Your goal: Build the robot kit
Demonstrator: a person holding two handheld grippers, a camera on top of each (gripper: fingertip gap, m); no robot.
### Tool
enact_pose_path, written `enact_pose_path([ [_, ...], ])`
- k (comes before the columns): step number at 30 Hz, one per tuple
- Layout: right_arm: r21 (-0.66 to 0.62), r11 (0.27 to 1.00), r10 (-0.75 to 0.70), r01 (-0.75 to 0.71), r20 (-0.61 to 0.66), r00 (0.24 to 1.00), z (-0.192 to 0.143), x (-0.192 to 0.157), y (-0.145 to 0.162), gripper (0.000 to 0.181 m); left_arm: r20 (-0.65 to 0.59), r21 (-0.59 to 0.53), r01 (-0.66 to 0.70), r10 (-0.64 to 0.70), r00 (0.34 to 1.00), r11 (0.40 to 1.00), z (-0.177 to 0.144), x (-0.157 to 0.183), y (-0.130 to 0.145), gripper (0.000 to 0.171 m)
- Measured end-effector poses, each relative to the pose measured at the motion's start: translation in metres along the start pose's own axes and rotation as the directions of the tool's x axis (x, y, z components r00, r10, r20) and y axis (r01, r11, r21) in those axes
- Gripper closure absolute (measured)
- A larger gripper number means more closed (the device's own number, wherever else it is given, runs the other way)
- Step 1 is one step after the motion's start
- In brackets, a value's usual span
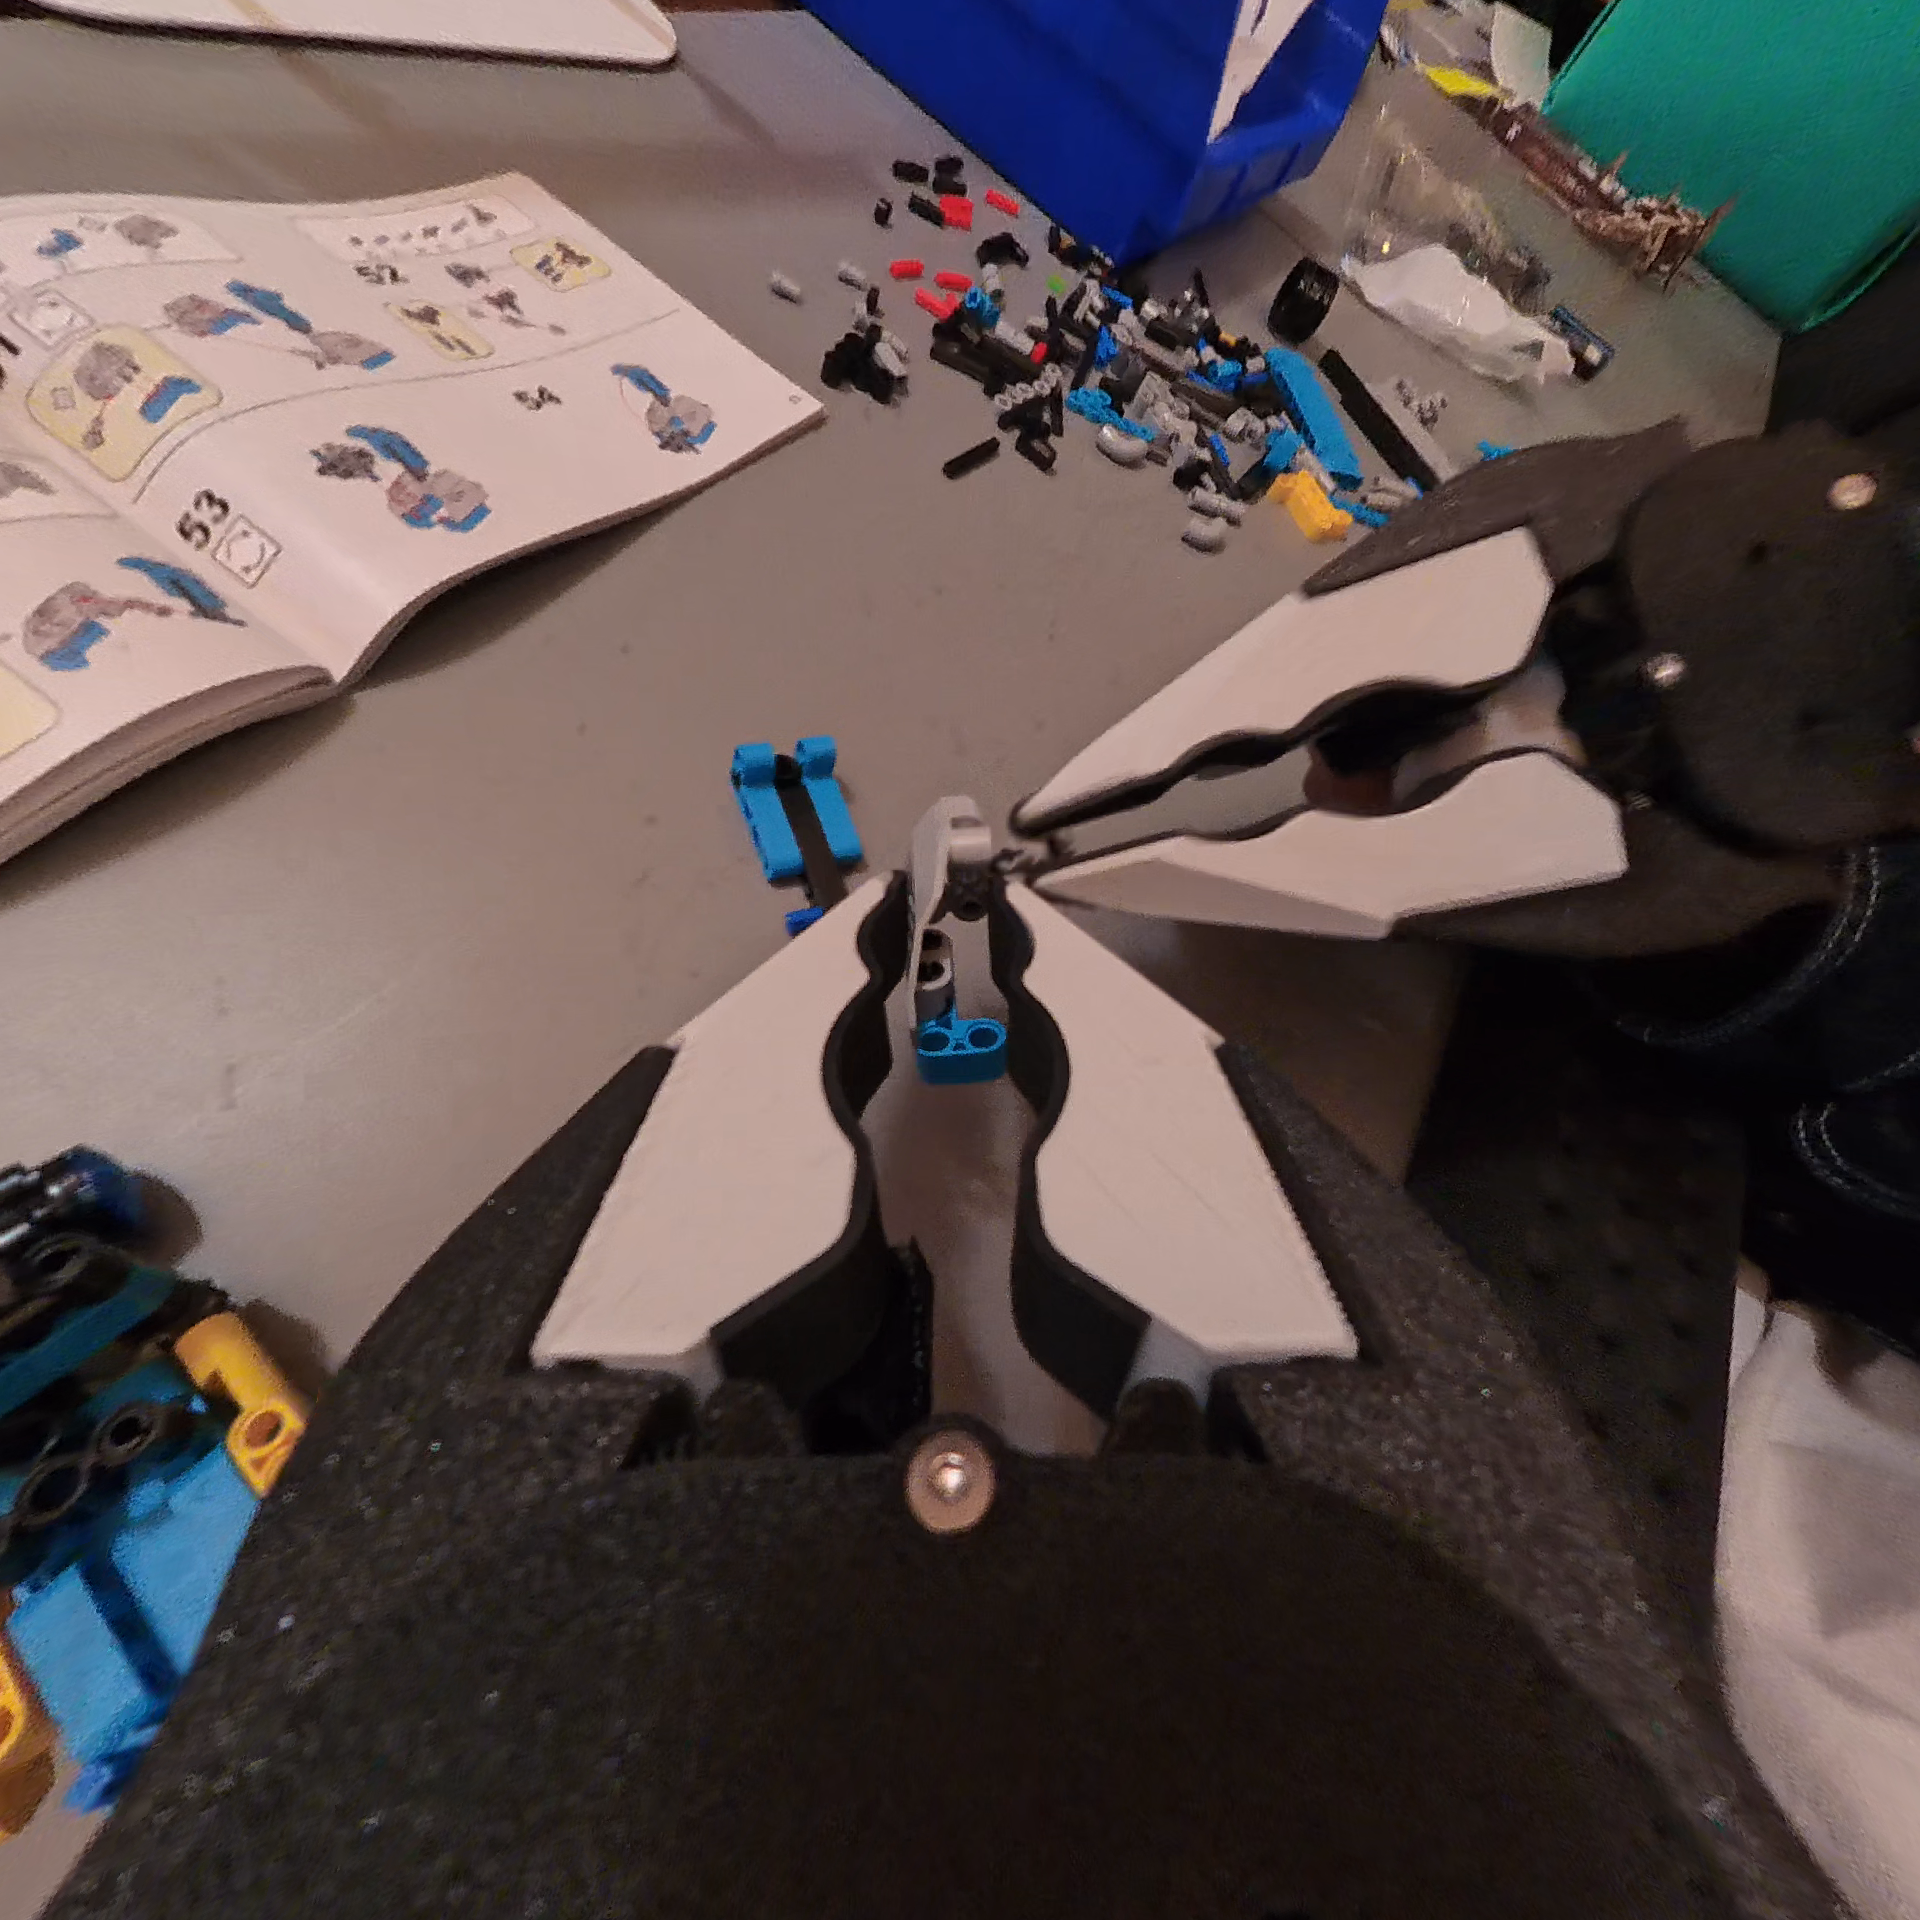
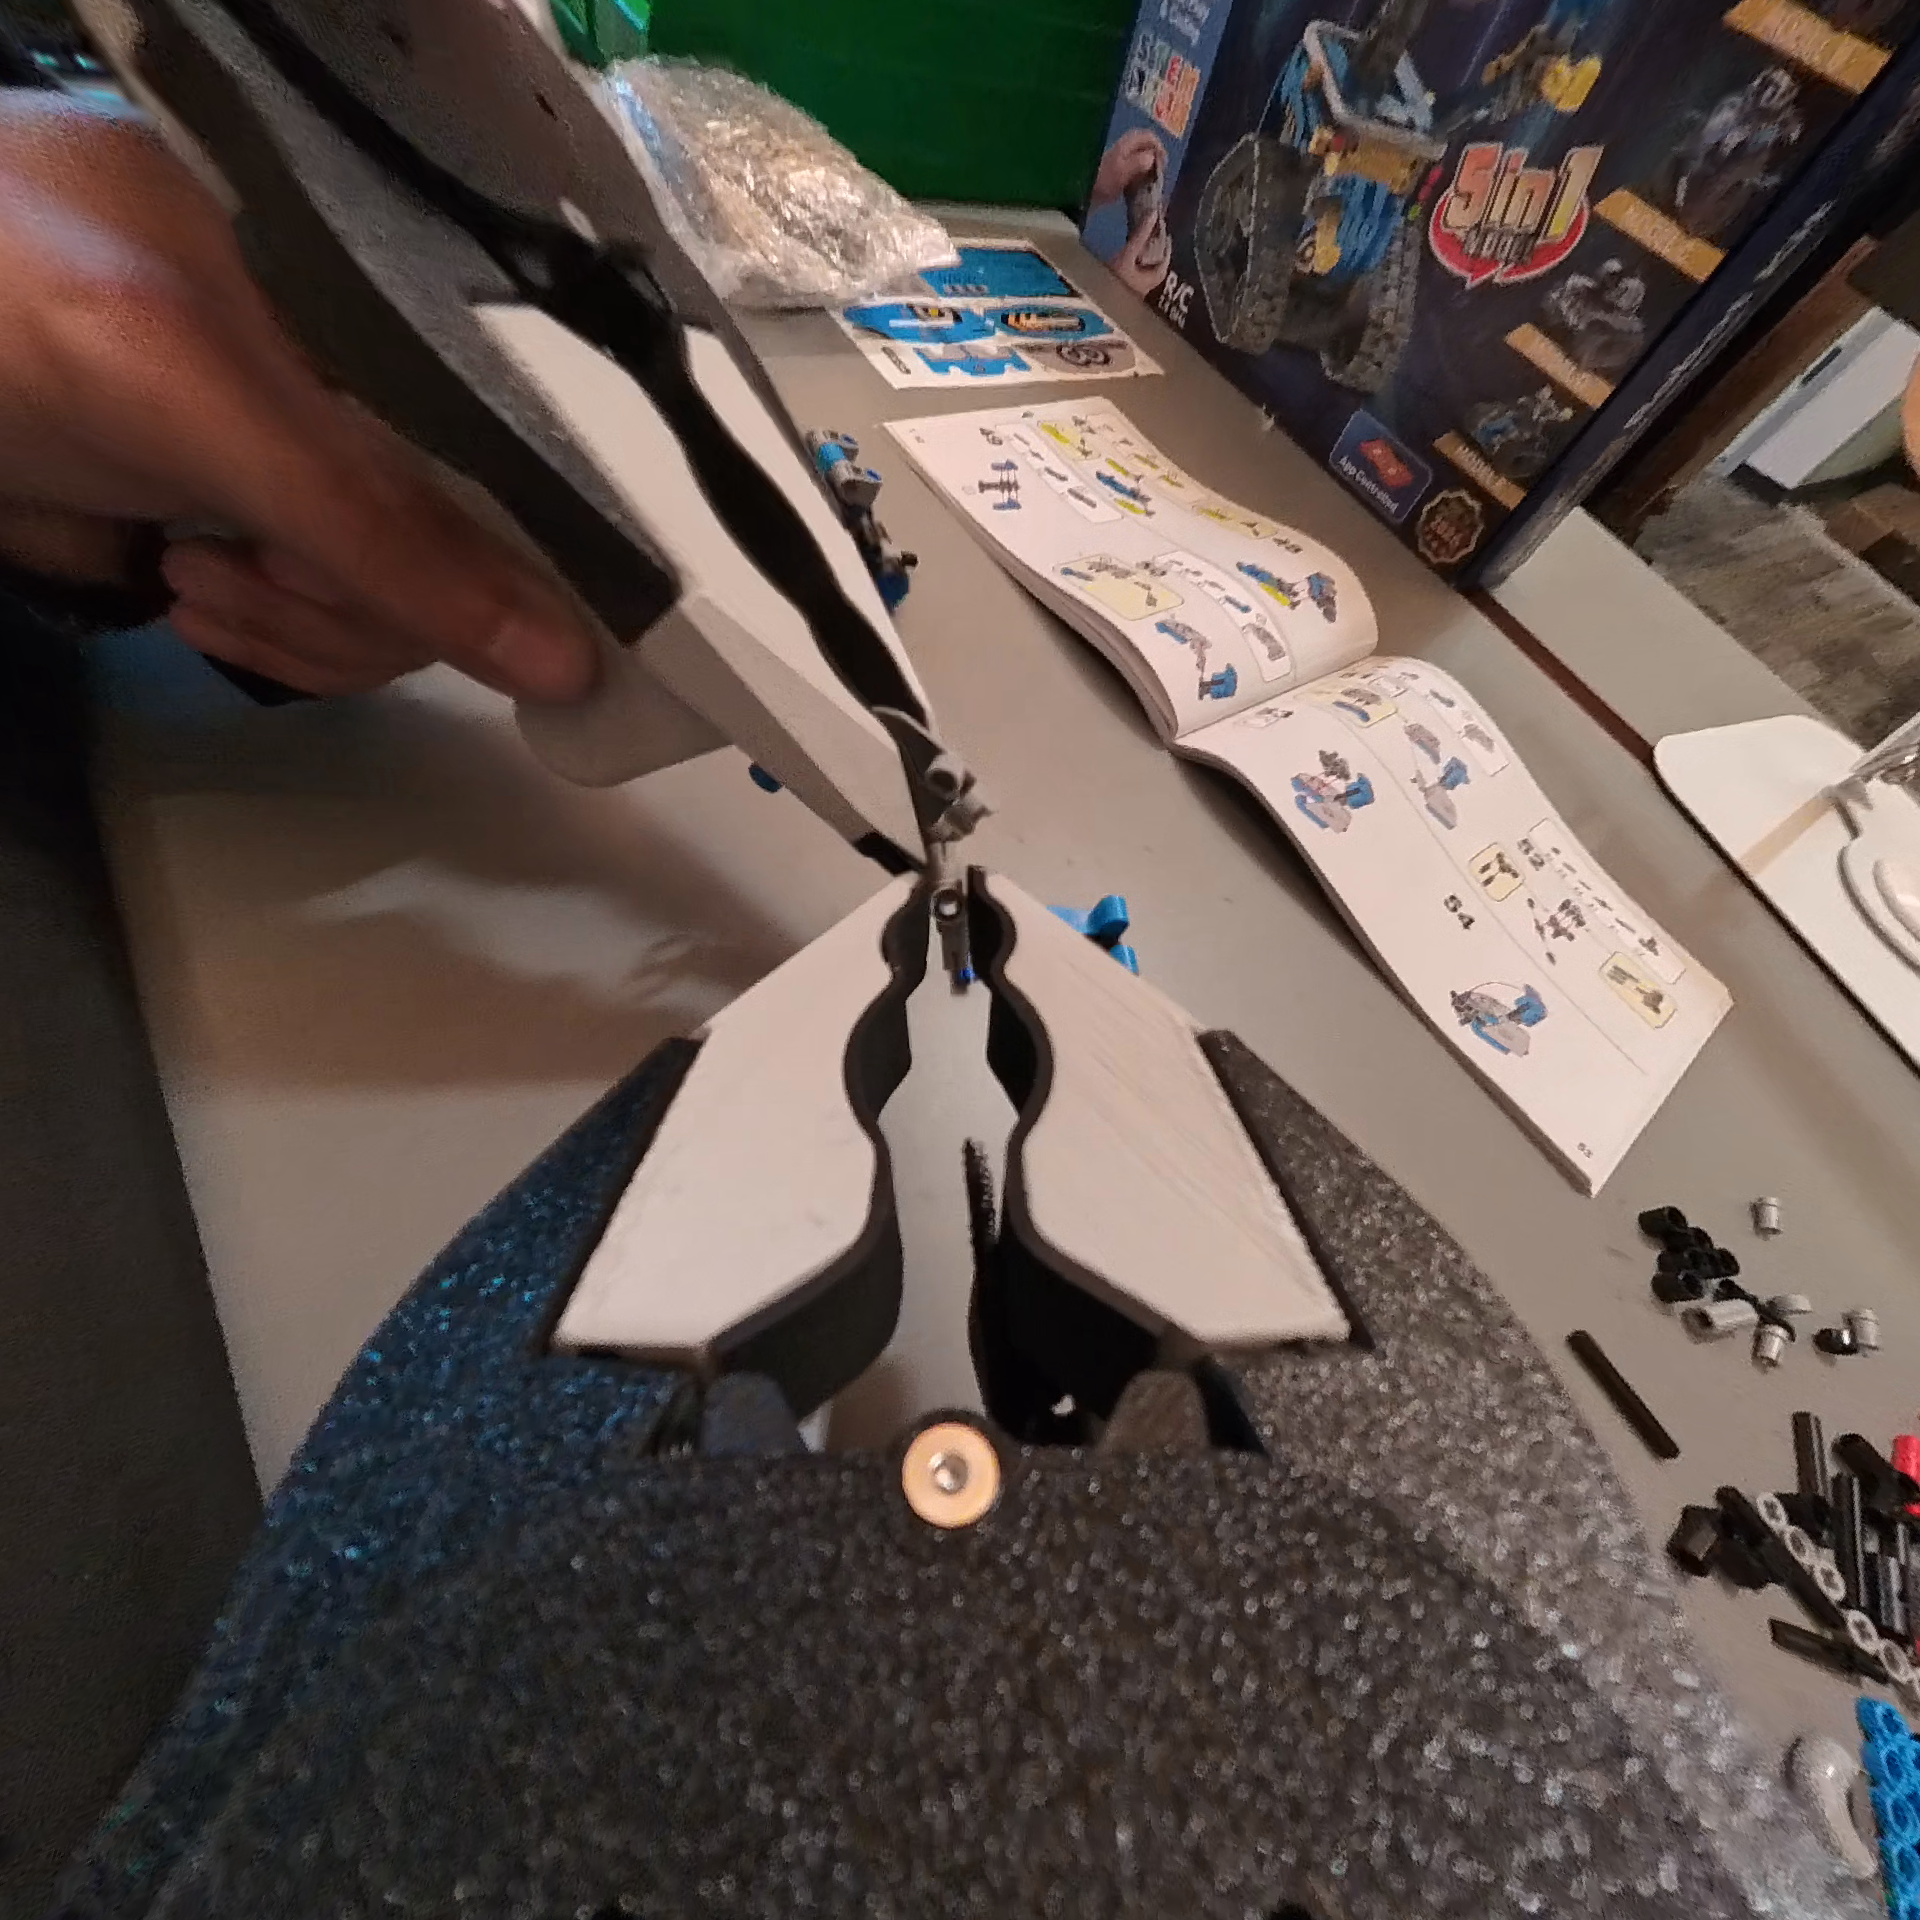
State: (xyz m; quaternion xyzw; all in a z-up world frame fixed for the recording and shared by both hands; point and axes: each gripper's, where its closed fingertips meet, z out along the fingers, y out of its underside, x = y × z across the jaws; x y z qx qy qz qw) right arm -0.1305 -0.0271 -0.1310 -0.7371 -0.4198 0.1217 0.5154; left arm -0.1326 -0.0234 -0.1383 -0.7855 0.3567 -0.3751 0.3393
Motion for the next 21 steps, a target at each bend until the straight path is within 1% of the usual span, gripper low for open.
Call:
enact_pose_path([
  [3, -0.089, 0.996, -0.021, 0.019, -0.015, 1.000, 0.006, 0.002, 0.016, 0.175, 0.081, 0.023, -0.075, 0.073, 0.994, 0.997, -0.003, -0.005, -0.007, 0.157],
  [5, -0.121, 0.992, -0.033, 0.030, -0.024, 0.999, 0.008, 0.002, 0.021, 0.175, 0.042, 0.038, -0.079, 0.078, 0.996, 0.996, -0.003, 0.004, -0.009, 0.157],
  [7, -0.110, 0.994, -0.018, 0.017, -0.009, 1.000, 0.008, -0.002, 0.018, 0.175, 0.019, 0.016, -0.069, 0.068, 0.997, 0.998, 0.001, 0.007, -0.004, 0.157],
  [9, -0.091, 0.996, 0.002, -0.003, -0.016, 1.000, 0.006, 0.000, 0.014, 0.176, 0.012, 0.023, -0.062, 0.062, 0.998, 0.998, 0.001, 0.007, -0.006, 0.157],
  [13, -0.054, 0.996, 0.064, -0.064, 0.002, 0.998, 0.003, 0.002, 0.008, 0.176, 0.047, -0.015, -0.076, 0.077, 0.996, 0.997, 0.003, 0.002, 0.001, 0.157],
  [15, -0.060, 0.996, 0.072, -0.072, 0.003, 0.997, 0.004, 0.002, 0.011, 0.176, 0.030, -0.014, -0.064, 0.065, 0.997, 0.998, 0.004, 0.004, 0.001, 0.157],
  [18, -0.060, 0.998, 0.025, -0.026, -0.015, 1.000, 0.003, 0.002, 0.010, 0.176, 0.007, -0.010, -0.033, 0.033, 0.999, 0.999, 0.004, 0.004, 0.001, 0.157],
  [21, -0.058, 0.996, -0.071, 0.069, -0.039, 0.997, 0.001, 0.003, 0.009, 0.176, -0.040, -0.002, 0.076, -0.076, 0.996, 0.997, 0.002, 0.000, 0.001, 0.157],
])
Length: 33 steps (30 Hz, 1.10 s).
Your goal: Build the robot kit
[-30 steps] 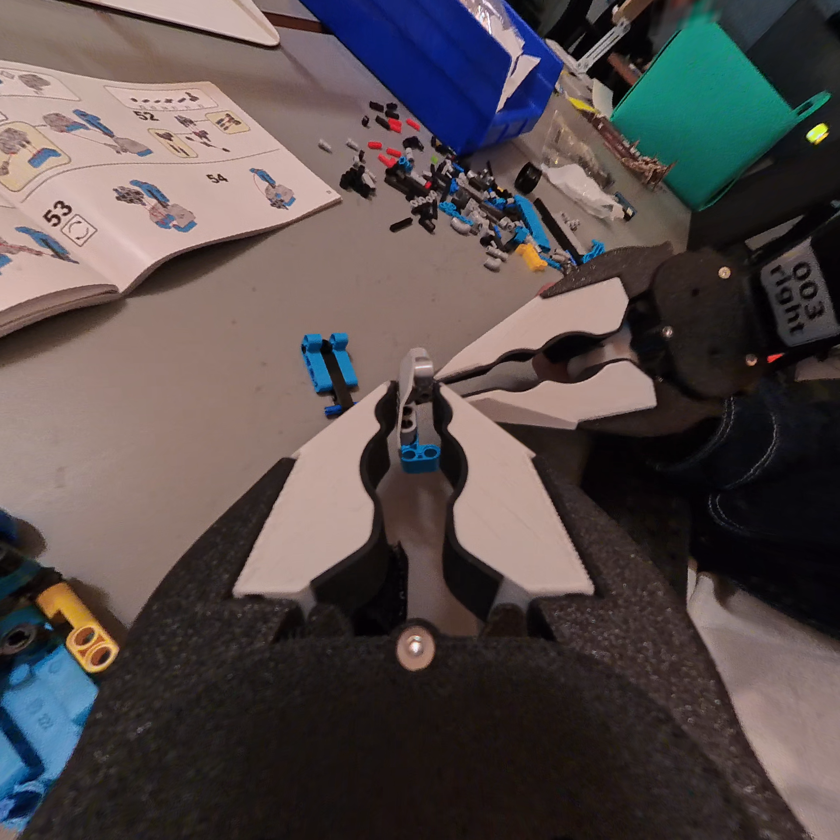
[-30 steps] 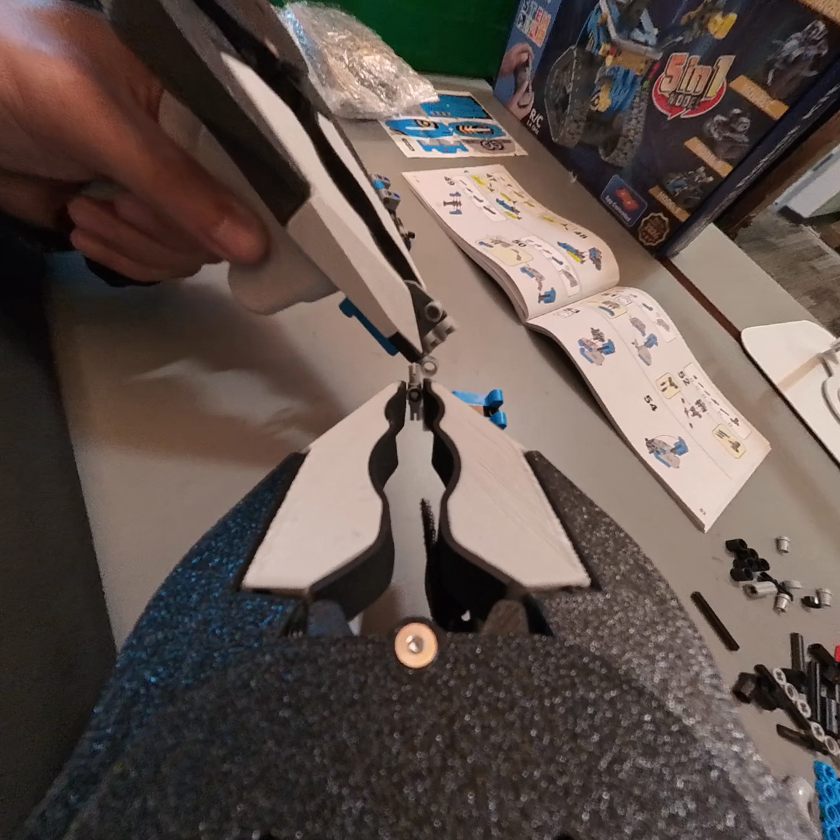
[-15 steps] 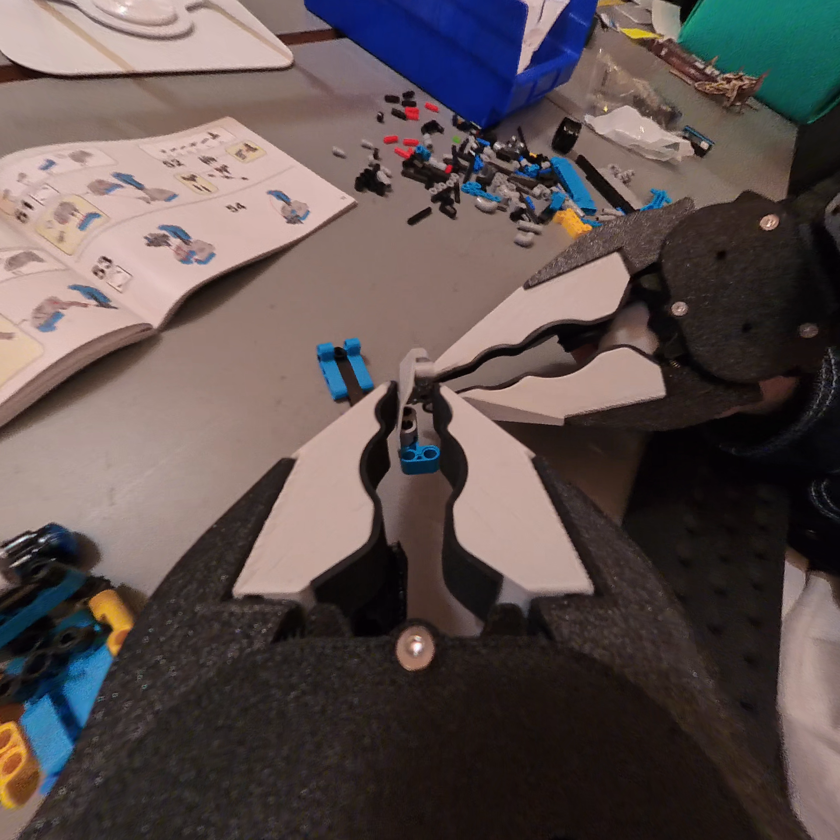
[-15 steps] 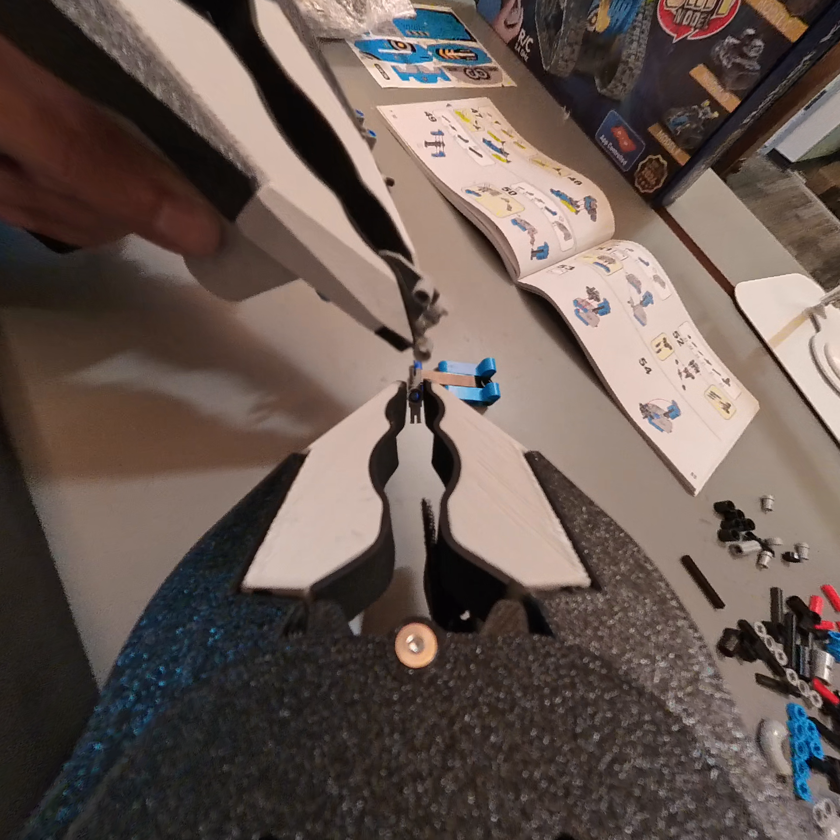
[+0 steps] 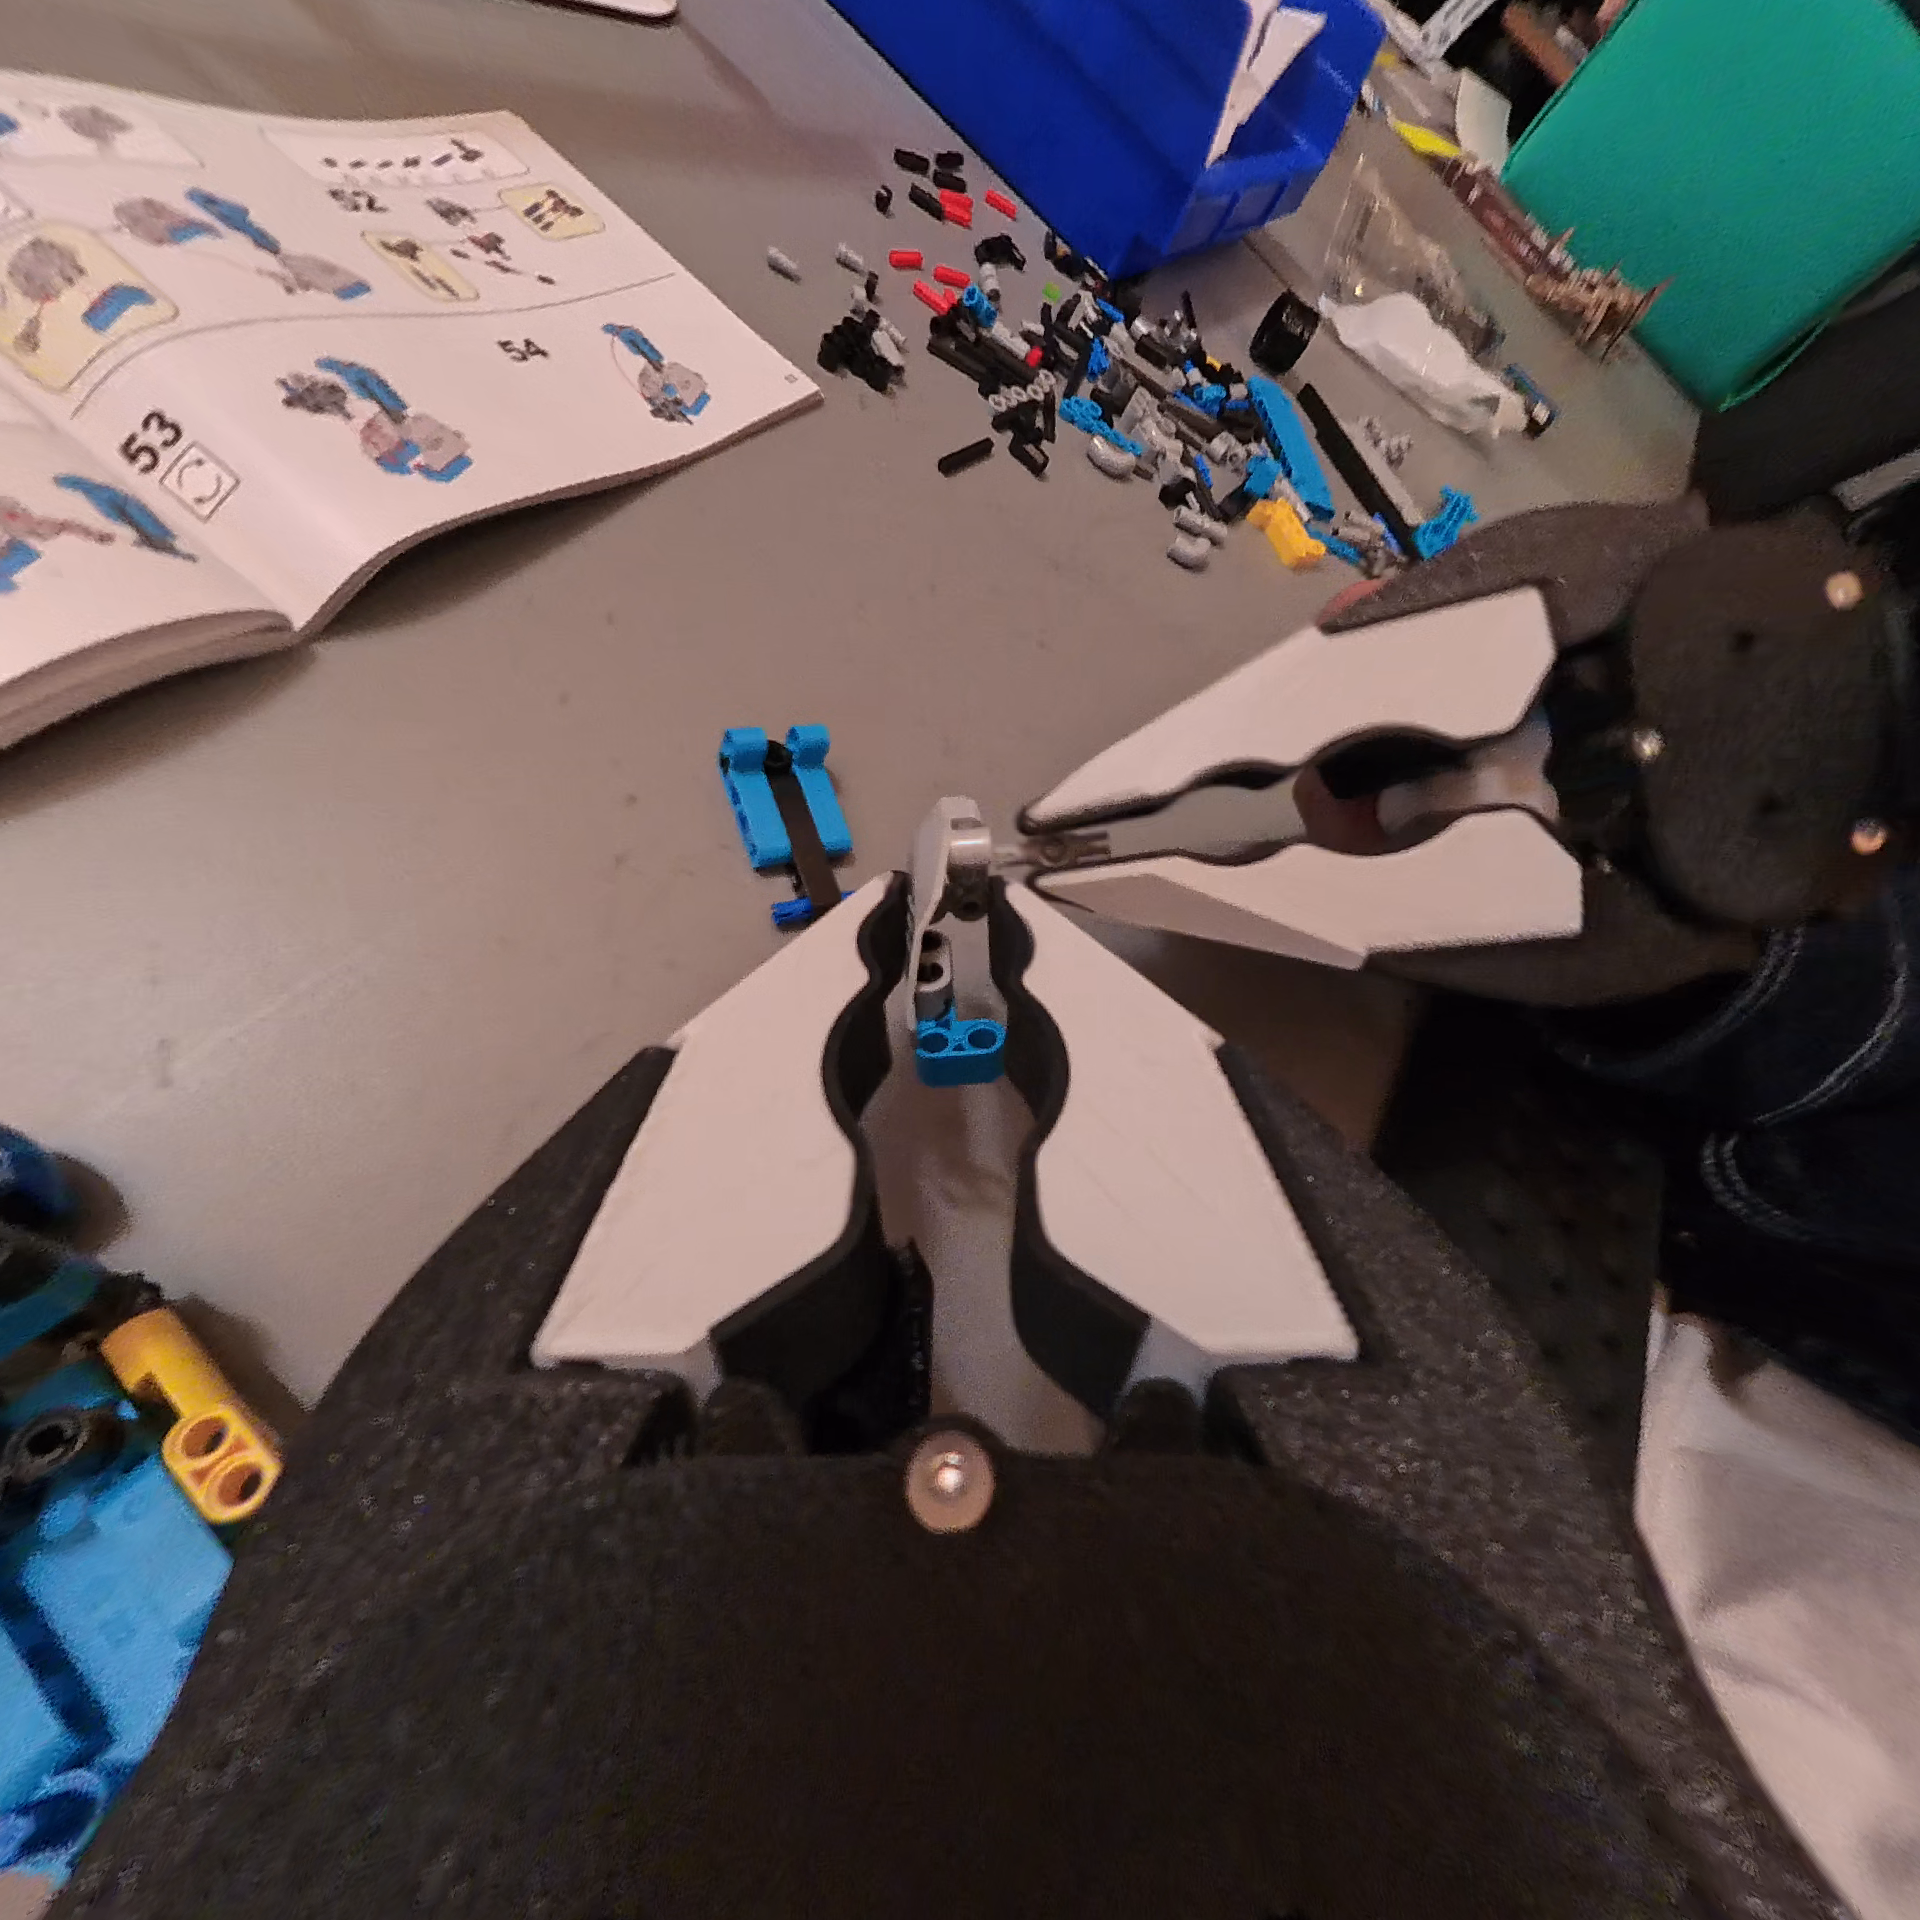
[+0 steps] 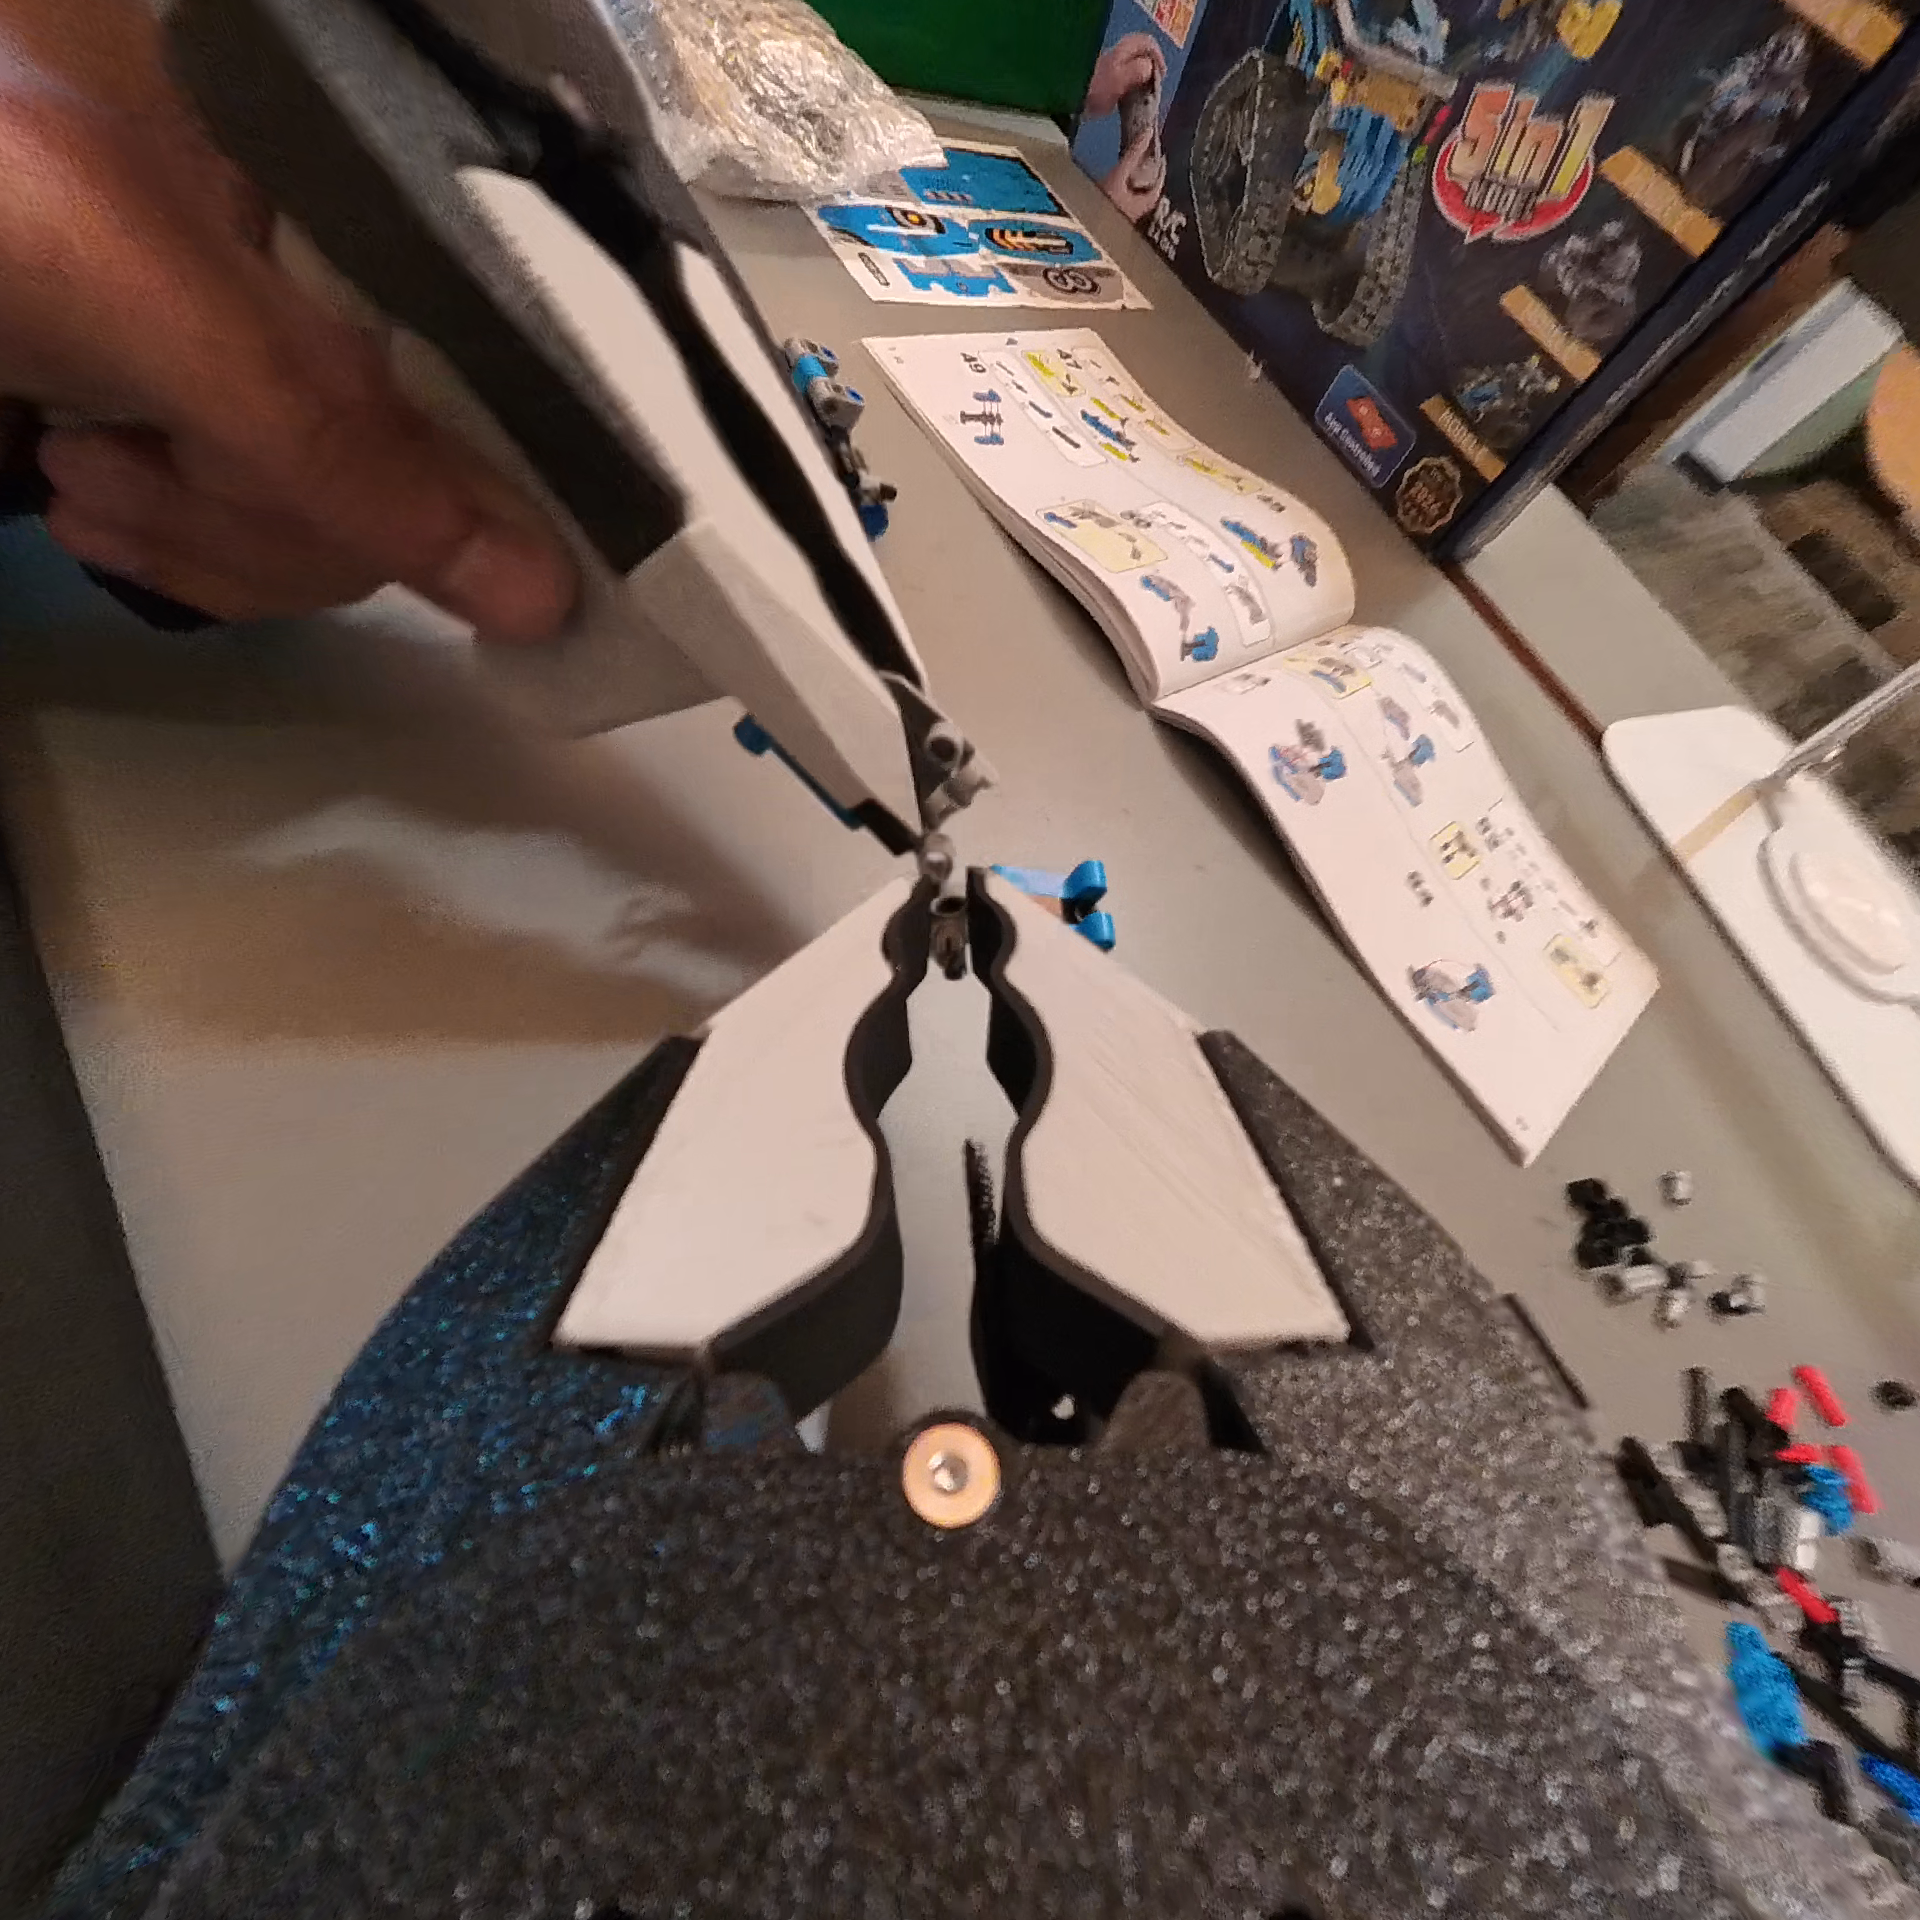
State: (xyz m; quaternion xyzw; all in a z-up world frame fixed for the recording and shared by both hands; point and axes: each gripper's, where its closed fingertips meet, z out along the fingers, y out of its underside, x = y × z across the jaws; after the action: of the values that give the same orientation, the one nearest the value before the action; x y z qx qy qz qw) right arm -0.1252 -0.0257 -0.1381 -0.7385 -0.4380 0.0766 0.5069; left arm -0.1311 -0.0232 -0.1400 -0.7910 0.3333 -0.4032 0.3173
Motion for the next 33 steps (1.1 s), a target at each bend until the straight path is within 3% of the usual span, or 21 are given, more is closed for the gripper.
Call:
enact_pose_path([
  [3, 0.006, 0.996, -0.089, 0.089, -0.011, 0.996, -0.004, -0.004, -0.001, 0.176, -0.057, 0.013, 0.079, -0.078, 0.995, 0.997, -0.003, 0.000, -0.002, 0.157],
  [8, 0.053, 0.995, -0.083, 0.084, -0.009, 0.996, -0.010, -0.004, -0.009, 0.176, -0.093, -0.025, 0.093, -0.095, 0.991, 0.995, 0.001, 0.004, 0.004, 0.157],
  [17, -0.018, 0.983, -0.182, 0.181, -0.015, 0.983, -0.003, -0.012, 0.002, 0.175, -0.095, -0.063, 0.099, -0.105, 0.990, 0.993, 0.005, 0.005, 0.011, 0.157],
  [22, -0.156, 0.968, -0.180, 0.195, 0.103, 0.978, -0.015, -0.014, 0.024, 0.176, -0.012, -0.076, 0.001, -0.001, 1.000, 0.997, 0.005, -0.001, 0.013, 0.157],
  [24, -0.282, 0.935, -0.154, 0.217, 0.227, 0.962, -0.030, -0.020, 0.042, 0.175, -0.006, -0.076, -0.004, 0.003, 1.000, 0.997, 0.005, -0.001, 0.013, 0.157],
  [27, -0.379, 0.871, -0.202, 0.312, 0.303, 0.931, -0.057, -0.013, 0.052, 0.175, -0.020, -0.067, 0.013, -0.014, 1.000, 0.998, 0.004, 0.000, 0.011, 0.157],
  [28, -0.433, 0.846, -0.147, 0.310, 0.368, 0.918, -0.071, -0.016, 0.059, 0.175, -0.017, -0.067, 0.011, -0.012, 1.000, 0.998, 0.004, -0.001, 0.011, 0.157],
  [29, -0.503, 0.805, -0.076, 0.316, 0.440, 0.895, -0.086, -0.020, 0.070, 0.175, -0.016, -0.065, 0.010, -0.011, 1.000, 0.998, 0.003, -0.001, 0.011, 0.157],
  [33, -0.662, 0.632, 0.003, 0.404, 0.523, 0.852, -0.118, -0.007, 0.112, 0.175, -0.023, -0.065, 0.008, -0.009, 1.000, 0.998, 0.003, 0.001, 0.011, 0.157],
])
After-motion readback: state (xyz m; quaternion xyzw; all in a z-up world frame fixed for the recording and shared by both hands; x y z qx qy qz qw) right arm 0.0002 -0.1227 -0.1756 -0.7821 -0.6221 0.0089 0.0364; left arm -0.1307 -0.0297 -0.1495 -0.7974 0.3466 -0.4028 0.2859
